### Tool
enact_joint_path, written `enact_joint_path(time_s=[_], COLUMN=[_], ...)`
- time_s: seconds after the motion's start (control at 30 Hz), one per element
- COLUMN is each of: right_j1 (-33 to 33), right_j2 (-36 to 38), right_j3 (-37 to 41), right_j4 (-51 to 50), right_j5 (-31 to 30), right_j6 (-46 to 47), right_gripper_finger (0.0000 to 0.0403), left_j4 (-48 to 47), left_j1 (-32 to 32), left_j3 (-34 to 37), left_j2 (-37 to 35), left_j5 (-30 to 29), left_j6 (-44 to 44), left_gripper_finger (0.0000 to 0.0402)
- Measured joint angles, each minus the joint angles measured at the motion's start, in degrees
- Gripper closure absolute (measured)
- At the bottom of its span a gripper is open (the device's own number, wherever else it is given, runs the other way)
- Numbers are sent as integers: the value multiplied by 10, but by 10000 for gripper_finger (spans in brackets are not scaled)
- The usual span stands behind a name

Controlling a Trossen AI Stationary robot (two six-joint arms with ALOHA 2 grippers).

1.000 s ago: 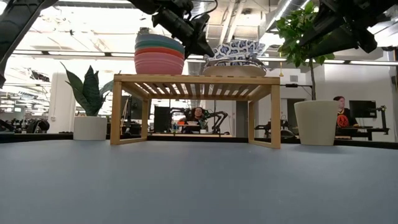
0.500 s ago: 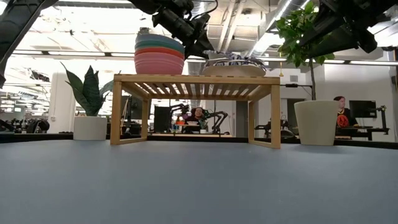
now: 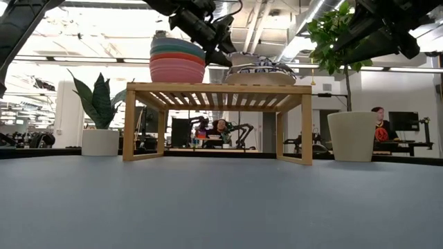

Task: Place and stack bowls onto a shelf
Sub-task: Stack the white patterned bowl on top of the other white patterned bowls on the shelf, then return to Home Position

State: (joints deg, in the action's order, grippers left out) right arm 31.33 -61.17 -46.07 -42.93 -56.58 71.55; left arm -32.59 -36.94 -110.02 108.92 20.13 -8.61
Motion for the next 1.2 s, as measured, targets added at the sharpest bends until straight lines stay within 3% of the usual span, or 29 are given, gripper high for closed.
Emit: enact_joint_path(time_s=[0.3,0.87,1.2], right_j1=[0,0,0], right_j2=[0,0,0], right_j3=[0,0,0], right_j4=[0,0,25], right_j5=[0,0,0], right_j6=[0,0,0], right_gripper_finger=[177,177,177], left_j4=[1,-6,-133], left_j1=[2,31,76], left_j3=[0,-2,-155], left_j2=[0,-10,-39], left_j5=[-60,-71,-86], left_j6=[64,140,79], left_gripper_finger=[224,209,209])
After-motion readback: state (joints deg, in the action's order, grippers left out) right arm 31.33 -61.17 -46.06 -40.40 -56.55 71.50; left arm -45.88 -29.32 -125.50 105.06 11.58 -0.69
